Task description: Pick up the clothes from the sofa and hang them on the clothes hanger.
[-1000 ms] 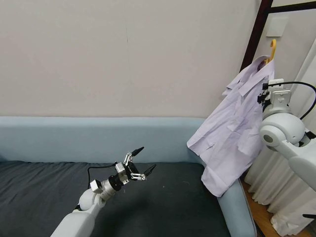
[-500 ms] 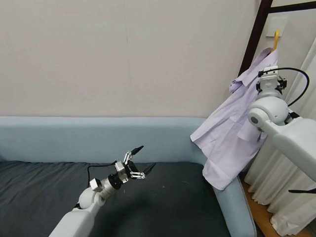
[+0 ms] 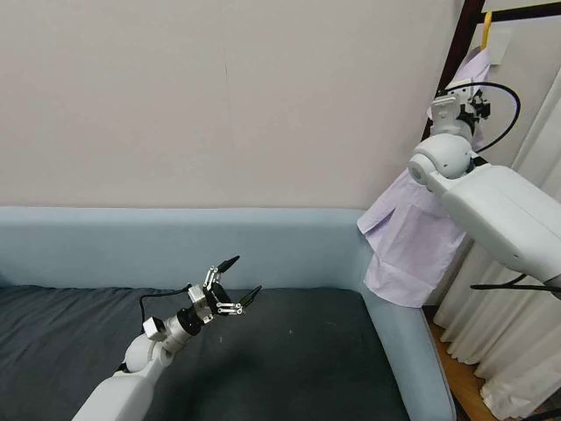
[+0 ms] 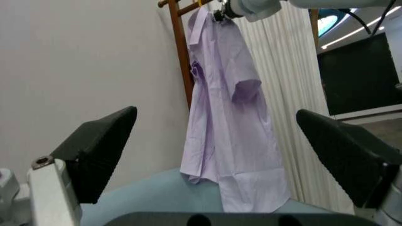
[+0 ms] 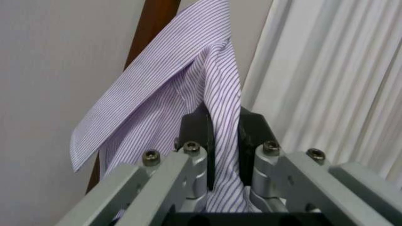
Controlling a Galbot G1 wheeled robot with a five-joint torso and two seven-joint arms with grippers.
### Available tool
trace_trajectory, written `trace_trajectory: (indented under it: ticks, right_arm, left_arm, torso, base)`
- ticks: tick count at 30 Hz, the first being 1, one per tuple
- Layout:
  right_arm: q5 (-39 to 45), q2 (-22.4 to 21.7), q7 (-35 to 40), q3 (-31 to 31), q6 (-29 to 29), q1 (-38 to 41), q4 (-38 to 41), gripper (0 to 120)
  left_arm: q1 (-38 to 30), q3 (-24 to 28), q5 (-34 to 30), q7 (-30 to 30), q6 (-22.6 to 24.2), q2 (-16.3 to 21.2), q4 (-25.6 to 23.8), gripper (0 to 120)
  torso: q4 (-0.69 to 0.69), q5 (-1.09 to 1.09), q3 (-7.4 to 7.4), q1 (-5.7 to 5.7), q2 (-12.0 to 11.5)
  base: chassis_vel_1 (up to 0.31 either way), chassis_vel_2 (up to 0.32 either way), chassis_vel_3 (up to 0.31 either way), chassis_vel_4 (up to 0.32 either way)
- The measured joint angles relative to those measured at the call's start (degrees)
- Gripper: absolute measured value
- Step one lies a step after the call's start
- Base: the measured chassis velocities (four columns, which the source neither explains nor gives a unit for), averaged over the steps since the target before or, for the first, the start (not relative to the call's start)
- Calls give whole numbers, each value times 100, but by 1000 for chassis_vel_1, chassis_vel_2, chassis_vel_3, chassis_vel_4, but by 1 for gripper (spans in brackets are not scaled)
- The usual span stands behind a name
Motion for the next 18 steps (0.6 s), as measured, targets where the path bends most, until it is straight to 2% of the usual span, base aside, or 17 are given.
trace_trajectory:
  ticks: [9,18]
  right_arm:
    - [-421,433,-197,-65,204,460,-1135,7]
    - [-255,790,-349,7,365,853,-1874,7]
  left_arm:
    - [26,-17,-30,-7,-1,48,-21,100]
    - [52,-52,-105,-34,-19,70,-96,100]
  torso:
    - [0,1,0,0,0]
    - [0,0,0,0,0]
  base:
    - [0,0,0,0]
    - [0,0,0,0]
